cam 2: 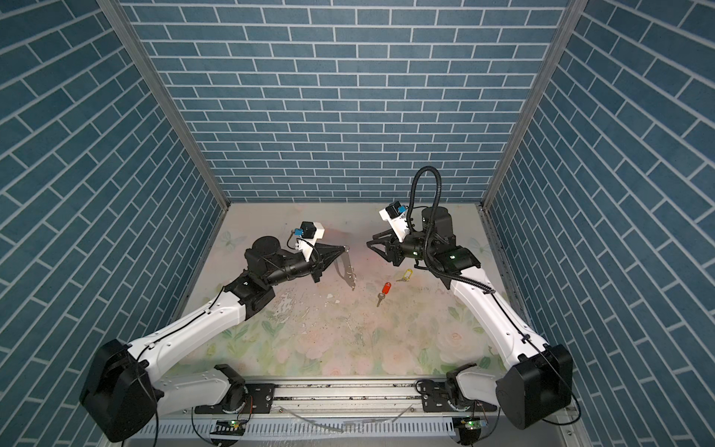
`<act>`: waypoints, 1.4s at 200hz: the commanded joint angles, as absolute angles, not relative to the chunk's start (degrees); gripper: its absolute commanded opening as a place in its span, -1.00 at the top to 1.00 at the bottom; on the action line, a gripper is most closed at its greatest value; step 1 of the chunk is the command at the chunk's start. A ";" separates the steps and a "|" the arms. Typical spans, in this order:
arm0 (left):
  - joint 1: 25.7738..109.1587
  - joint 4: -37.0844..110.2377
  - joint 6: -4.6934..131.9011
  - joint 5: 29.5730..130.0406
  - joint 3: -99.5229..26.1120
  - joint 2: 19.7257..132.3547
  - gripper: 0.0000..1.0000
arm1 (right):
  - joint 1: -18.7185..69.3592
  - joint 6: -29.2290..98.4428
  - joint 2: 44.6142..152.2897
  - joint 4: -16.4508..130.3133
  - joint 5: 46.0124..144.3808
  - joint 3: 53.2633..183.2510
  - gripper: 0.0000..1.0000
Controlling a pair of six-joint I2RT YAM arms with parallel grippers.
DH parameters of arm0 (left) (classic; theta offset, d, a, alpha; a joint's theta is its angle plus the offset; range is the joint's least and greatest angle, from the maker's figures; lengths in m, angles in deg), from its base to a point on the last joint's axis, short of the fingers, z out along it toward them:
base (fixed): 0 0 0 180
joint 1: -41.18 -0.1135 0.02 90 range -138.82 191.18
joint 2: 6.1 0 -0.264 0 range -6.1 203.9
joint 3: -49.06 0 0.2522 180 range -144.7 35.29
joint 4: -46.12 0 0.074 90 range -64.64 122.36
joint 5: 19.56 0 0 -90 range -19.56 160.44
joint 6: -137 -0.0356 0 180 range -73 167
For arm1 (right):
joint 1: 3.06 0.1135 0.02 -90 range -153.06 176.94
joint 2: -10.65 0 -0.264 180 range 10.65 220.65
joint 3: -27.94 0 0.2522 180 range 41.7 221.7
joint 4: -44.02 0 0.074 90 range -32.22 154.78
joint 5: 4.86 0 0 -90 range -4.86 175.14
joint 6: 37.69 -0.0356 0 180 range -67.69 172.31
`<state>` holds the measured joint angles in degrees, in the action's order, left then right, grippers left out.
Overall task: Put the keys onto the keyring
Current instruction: 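Move right gripper down over the red-tag and yellow-tag keys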
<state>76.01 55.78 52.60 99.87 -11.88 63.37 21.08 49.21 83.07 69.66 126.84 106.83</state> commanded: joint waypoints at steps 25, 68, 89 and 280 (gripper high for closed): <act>82.14 52.47 48.09 80.29 -13.58 61.10 1.00 | 21.13 40.72 84.40 70.23 113.05 106.00 0.31; 87.30 46.08 47.07 66.28 -16.92 62.72 1.00 | 21.09 37.01 86.82 75.23 101.75 106.90 0.31; 88.60 44.53 46.98 63.18 -18.08 64.06 1.00 | 20.92 35.61 88.04 77.65 98.29 107.01 0.29; 90.57 42.74 46.63 59.80 -16.13 62.43 1.00 | 15.80 27.73 105.87 78.27 87.82 96.22 0.41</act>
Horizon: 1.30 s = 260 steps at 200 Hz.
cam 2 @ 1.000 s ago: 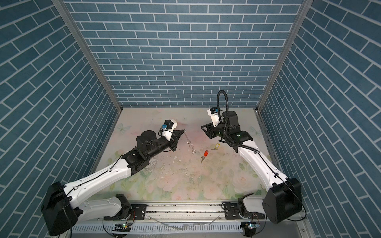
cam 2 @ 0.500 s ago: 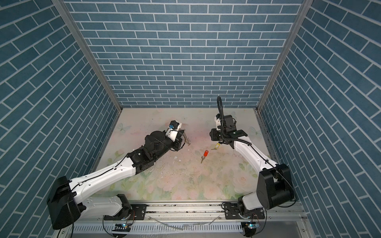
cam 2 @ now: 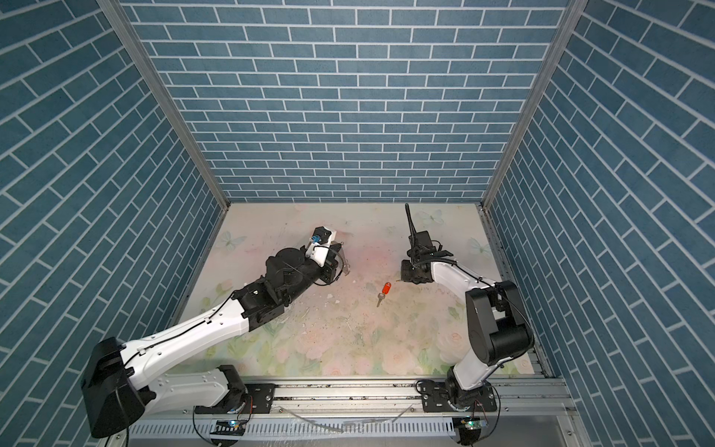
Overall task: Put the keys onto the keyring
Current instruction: 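Move right gripper down over the red-tag and yellow-tag keys, then grasp the yellow-tag key with right gripper and lift it toward the plate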
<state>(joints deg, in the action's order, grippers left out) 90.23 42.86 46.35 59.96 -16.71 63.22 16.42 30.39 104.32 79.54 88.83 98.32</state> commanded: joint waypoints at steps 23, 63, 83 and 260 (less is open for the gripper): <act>90.57 42.46 46.51 60.37 -16.30 62.47 1.00 | 15.16 27.23 106.87 76.67 88.74 95.33 0.47; 90.57 42.38 46.54 60.92 -16.36 62.47 1.00 | 14.00 27.11 107.86 73.98 89.80 94.60 0.49; 90.57 42.29 46.49 61.22 -16.31 62.55 1.00 | 13.64 27.17 108.38 73.06 92.27 94.69 0.51; 90.59 41.66 46.30 62.47 -16.30 62.32 1.00 | 12.93 27.27 110.08 71.23 96.14 94.97 0.92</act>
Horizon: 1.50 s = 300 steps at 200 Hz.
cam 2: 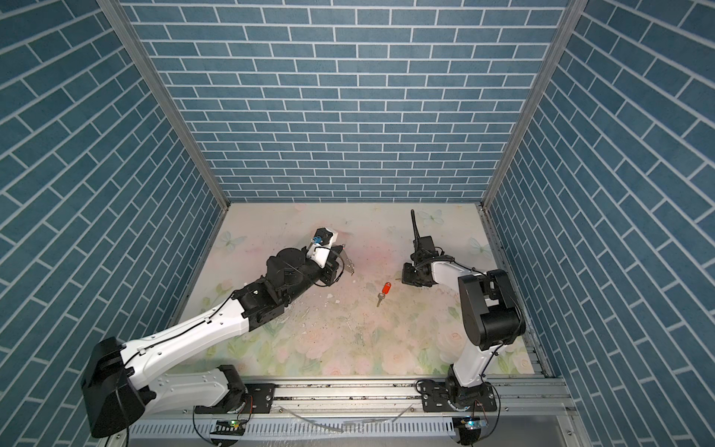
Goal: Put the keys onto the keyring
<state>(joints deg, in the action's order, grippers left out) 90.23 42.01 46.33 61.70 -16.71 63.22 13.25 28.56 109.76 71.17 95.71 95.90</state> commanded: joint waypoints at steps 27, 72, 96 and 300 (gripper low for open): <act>90.57 41.84 46.29 62.59 -16.21 62.41 1.00 | 13.00 27.73 108.88 71.89 96.31 95.19 1.00; 90.53 42.44 46.21 62.79 -16.11 62.68 1.00 | 12.93 31.14 103.52 73.68 98.51 95.80 1.00; 90.57 42.72 45.61 63.22 -16.12 62.71 1.00 | 12.99 34.22 98.35 74.26 101.73 96.09 1.00; 90.90 47.58 42.87 70.49 -17.00 63.58 1.00 | 17.00 48.51 83.43 60.62 147.28 102.69 1.00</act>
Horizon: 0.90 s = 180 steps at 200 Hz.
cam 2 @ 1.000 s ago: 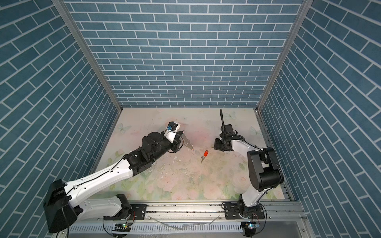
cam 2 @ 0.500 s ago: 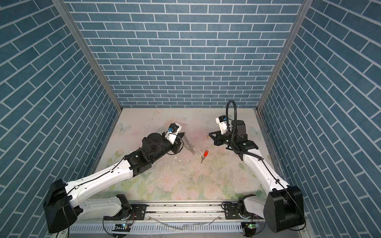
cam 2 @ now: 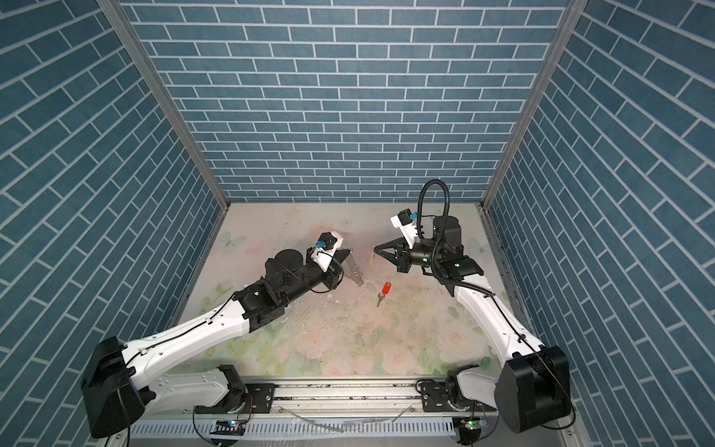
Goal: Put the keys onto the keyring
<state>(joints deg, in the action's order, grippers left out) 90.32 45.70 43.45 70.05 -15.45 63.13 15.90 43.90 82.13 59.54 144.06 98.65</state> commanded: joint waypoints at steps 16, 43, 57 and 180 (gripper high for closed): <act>91.22 48.08 43.01 70.04 -17.43 64.11 1.00 | 17.82 49.67 84.55 61.91 147.29 104.03 1.00; 92.27 48.43 43.15 67.87 -18.22 64.98 1.00 | 19.06 50.80 85.62 63.41 146.94 105.63 1.00; 93.00 49.04 42.96 66.11 -18.24 65.21 1.00 | 19.63 51.10 85.95 64.11 146.20 106.31 1.00; 94.88 52.35 41.47 65.03 -16.89 64.89 1.00 | 21.72 51.80 87.68 67.35 141.84 109.16 1.00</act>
<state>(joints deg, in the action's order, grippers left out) 94.45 50.33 42.16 64.28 -16.39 64.99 21.45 49.76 87.42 66.56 142.90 105.95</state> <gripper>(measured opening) 0.047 0.045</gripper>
